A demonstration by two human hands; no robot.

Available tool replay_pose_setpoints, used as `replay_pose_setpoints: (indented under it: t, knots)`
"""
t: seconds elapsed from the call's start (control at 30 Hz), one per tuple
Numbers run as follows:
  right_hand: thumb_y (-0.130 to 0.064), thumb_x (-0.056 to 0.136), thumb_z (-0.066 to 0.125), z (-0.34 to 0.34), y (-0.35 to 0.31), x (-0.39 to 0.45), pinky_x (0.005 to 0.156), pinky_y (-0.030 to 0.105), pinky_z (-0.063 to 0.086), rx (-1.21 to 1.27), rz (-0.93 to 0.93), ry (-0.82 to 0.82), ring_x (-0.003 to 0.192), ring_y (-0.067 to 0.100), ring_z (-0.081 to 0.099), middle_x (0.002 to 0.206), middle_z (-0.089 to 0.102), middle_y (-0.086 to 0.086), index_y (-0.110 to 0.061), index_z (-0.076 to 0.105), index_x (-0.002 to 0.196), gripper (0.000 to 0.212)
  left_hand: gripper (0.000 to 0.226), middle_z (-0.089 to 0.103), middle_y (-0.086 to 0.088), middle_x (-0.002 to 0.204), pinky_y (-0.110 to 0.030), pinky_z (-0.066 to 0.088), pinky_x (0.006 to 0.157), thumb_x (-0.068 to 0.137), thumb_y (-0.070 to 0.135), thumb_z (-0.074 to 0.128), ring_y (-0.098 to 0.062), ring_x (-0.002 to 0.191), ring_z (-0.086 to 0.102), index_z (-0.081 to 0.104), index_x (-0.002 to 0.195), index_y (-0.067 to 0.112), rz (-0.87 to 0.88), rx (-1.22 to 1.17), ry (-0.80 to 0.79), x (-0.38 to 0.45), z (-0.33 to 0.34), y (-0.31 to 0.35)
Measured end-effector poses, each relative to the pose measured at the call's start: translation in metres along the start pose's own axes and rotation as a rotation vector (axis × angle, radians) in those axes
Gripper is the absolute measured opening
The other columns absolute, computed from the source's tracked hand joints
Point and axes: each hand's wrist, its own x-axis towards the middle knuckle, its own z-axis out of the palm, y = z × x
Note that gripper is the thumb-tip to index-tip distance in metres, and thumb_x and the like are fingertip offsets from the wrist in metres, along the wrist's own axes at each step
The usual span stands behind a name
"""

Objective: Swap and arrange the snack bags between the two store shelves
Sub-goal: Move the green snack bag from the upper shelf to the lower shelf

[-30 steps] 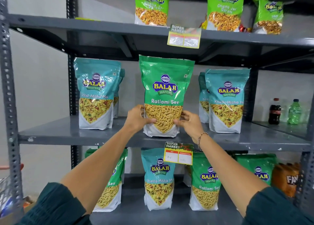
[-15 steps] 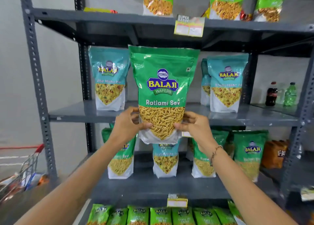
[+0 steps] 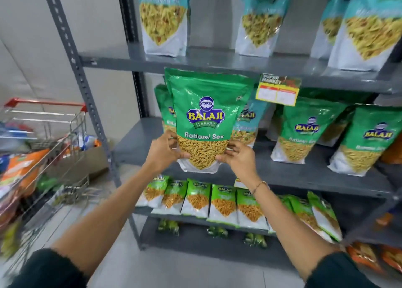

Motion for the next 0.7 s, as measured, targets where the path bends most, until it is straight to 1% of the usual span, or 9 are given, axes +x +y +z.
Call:
replay_pose_setpoints:
  t: [0.07,0.13,0.2,0.27,0.37,0.5,0.57,0.63,0.7]
  knots:
    - [0.003,0.058,0.08,0.016,0.016,0.012,0.057,0.005,0.048,0.0,0.014,-0.022,0.064,-0.01,0.063,0.079,0.065,-0.009,-0.017,0.06,0.086,0.04,0.052,0.068,-0.013,0.08,-0.017,0.052,0.06,0.049,0.022,0.089,0.005,0.063,0.057,0.048,0.081,0.024,-0.029,0.018,-0.011,0.012,-0.002,-0.013]
    - [0.002,0.058,0.081,0.029,0.028,0.025,0.059,0.008,0.05,-0.017,0.027,-0.032,0.065,-0.006,0.063,0.08,0.067,-0.002,-0.005,0.06,0.093,0.041,0.052,0.067,-0.011,0.08,-0.015,0.047,0.055,0.052,0.02,0.088,-0.012,0.079,0.067,0.042,0.077,0.027,-0.043,0.033,-0.007,0.027,-0.002,-0.024]
    - [0.002,0.058,0.081,0.041,0.039,0.04,0.063,0.012,0.053,-0.032,0.039,-0.034,0.069,0.004,0.064,0.084,0.068,0.006,-0.004,0.059,0.093,0.041,0.052,0.063,-0.004,0.075,-0.018,0.049,0.06,0.053,0.02,0.087,-0.026,0.088,0.069,0.042,0.078,0.026,-0.06,0.055,0.004,0.042,-0.001,-0.034]
    - [0.002,0.058,0.08,0.052,0.049,0.055,0.069,0.021,0.056,-0.031,0.05,-0.046,0.075,0.015,0.065,0.088,0.068,0.012,-0.007,0.058,0.092,0.041,0.051,0.064,-0.006,0.078,-0.034,0.056,0.072,0.054,0.02,0.086,-0.031,0.088,0.069,0.046,0.085,0.022,-0.086,0.063,-0.007,0.057,-0.001,-0.044]
    - [0.004,0.059,0.079,0.066,0.062,0.075,0.069,0.021,0.057,-0.04,0.065,-0.076,0.081,0.02,0.065,0.092,0.068,0.014,-0.008,0.057,0.093,0.042,0.057,0.063,0.002,0.077,-0.043,0.058,0.079,0.048,0.028,0.083,-0.026,0.084,0.069,0.049,0.092,0.017,-0.138,0.054,-0.03,0.074,-0.001,-0.057]
    - [0.006,0.059,0.078,0.079,0.079,0.093,0.078,0.037,0.056,-0.043,0.105,-0.089,0.086,0.027,0.066,0.097,0.068,0.021,-0.002,0.057,0.095,0.042,0.062,0.067,-0.005,0.084,-0.044,0.057,0.079,0.043,0.029,0.083,-0.025,0.085,0.068,0.049,0.093,0.015,-0.184,0.081,-0.006,0.093,0.001,-0.07]
    - [0.005,0.059,0.078,0.083,0.086,0.099,0.076,0.033,0.056,-0.043,0.113,-0.086,0.086,0.024,0.066,0.098,0.068,0.02,-0.003,0.057,0.094,0.042,0.063,0.069,-0.012,0.092,-0.046,0.056,0.082,0.045,0.025,0.085,-0.029,0.09,0.067,0.049,0.095,0.013,-0.203,0.1,-0.004,0.101,0.004,-0.075]
    - [0.005,0.061,0.078,0.084,0.091,0.104,0.07,0.018,0.054,-0.041,0.106,-0.091,0.084,0.019,0.065,0.097,0.068,0.015,-0.008,0.056,0.092,0.04,0.065,0.069,-0.015,0.099,-0.047,0.055,0.085,0.047,0.019,0.088,-0.032,0.095,0.065,0.051,0.1,0.011,-0.211,0.107,-0.003,0.109,0.008,-0.08]
    - [0.004,0.062,0.077,0.085,0.095,0.107,0.065,0.009,0.052,-0.034,0.104,-0.102,0.083,0.016,0.064,0.095,0.067,0.011,-0.01,0.055,0.09,0.039,0.065,0.069,-0.016,0.103,-0.048,0.053,0.088,0.051,0.015,0.088,-0.033,0.099,0.064,0.05,0.104,0.008,-0.217,0.117,-0.008,0.114,0.011,-0.086]
